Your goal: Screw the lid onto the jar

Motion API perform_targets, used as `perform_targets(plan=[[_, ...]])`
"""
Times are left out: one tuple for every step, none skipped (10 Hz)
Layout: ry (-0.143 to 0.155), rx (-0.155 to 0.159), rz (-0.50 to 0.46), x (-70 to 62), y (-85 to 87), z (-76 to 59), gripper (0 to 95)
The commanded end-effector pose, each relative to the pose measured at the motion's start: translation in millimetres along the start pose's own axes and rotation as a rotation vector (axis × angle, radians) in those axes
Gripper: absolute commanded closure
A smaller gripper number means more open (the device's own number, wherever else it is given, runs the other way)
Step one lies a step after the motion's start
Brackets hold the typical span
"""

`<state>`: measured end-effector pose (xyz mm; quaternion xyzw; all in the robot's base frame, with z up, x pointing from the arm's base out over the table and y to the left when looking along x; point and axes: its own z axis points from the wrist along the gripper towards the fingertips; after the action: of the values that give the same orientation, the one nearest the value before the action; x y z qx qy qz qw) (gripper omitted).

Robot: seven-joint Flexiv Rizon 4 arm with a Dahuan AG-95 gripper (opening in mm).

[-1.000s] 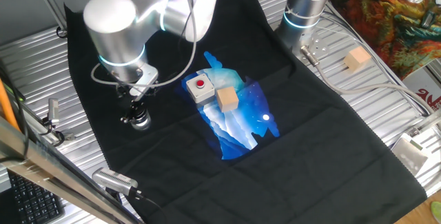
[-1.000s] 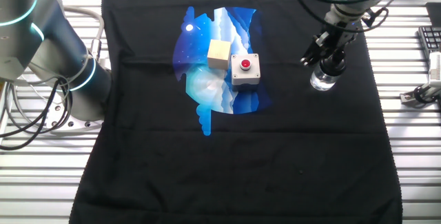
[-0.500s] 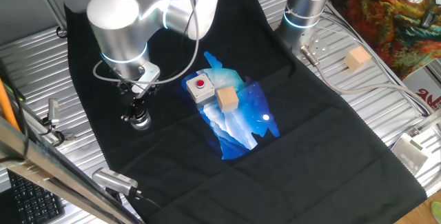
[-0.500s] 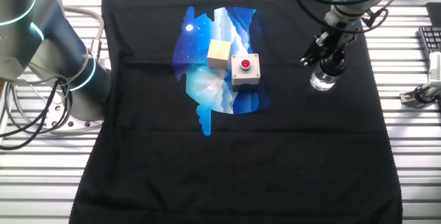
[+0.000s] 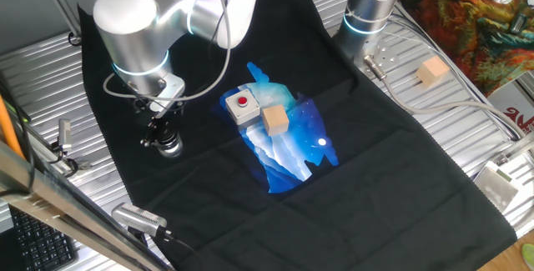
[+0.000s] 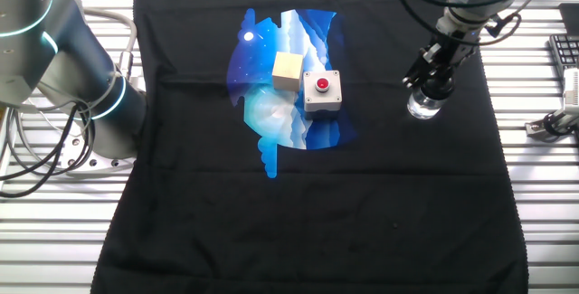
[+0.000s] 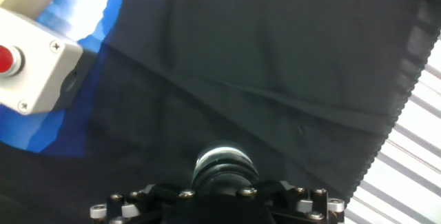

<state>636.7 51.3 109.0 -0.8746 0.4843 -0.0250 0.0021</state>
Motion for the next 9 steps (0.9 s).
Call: perform_targets(plan=[[0.000, 0.003, 0.002, 1.1, -0.4, 2.8, 0.0], [-0.002, 0.005, 0.001, 1.4, -0.3, 3.6, 0.0], [-0.003, 0.006, 0.004, 1.7, -0.3, 5.0, 0.0], [-0.004, 0.008, 0.005, 1.9, -0.5, 5.7, 0.0], [-0.004, 0.009, 0.005, 2.3, -0.7, 7.0, 0.0], [-0.004, 0.008, 0.005, 2.6, -0.8, 8.3, 0.0], [-0.006, 0.011, 0.006, 2.9, -0.9, 9.2, 0.0], [-0.007, 0.012, 0.009, 3.0, -1.0, 9.9, 19.0], [-0.008, 0.013, 0.010, 3.2, -1.2, 10.5, 19.0]])
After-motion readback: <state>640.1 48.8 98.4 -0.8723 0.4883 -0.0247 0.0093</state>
